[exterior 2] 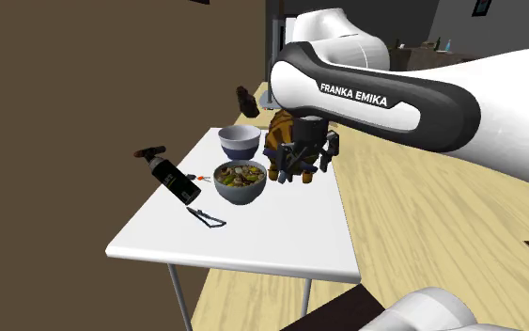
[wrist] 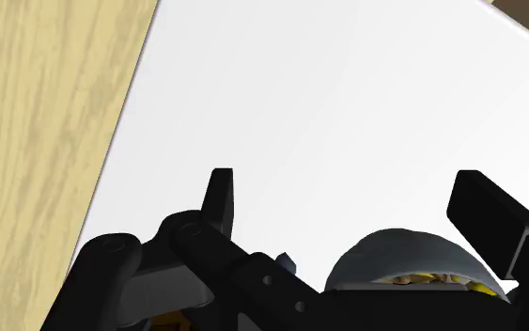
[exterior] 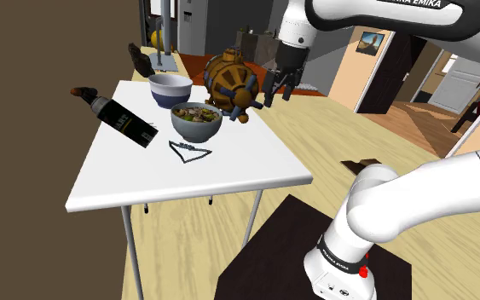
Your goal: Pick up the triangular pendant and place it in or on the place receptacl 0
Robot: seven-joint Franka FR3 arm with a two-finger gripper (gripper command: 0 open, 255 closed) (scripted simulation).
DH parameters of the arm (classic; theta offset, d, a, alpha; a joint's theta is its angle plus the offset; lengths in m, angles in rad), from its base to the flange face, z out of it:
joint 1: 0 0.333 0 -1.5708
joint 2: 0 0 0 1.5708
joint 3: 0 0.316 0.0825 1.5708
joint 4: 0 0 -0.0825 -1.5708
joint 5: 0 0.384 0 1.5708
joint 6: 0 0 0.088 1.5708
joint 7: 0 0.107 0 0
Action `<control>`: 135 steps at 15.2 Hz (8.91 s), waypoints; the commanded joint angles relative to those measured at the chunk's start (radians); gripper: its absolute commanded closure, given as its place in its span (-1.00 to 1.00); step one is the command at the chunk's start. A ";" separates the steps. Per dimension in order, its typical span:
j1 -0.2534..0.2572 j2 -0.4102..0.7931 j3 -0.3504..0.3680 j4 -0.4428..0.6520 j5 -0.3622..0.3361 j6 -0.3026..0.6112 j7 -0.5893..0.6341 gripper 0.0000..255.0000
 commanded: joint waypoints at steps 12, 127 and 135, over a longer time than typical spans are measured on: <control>0.106 0.299 0.169 0.145 0.020 0.076 0.043 -1.00; 0.105 0.710 0.199 0.613 -0.008 0.055 -0.032 1.00; 0.075 0.768 0.169 0.620 -0.015 0.113 -0.085 1.00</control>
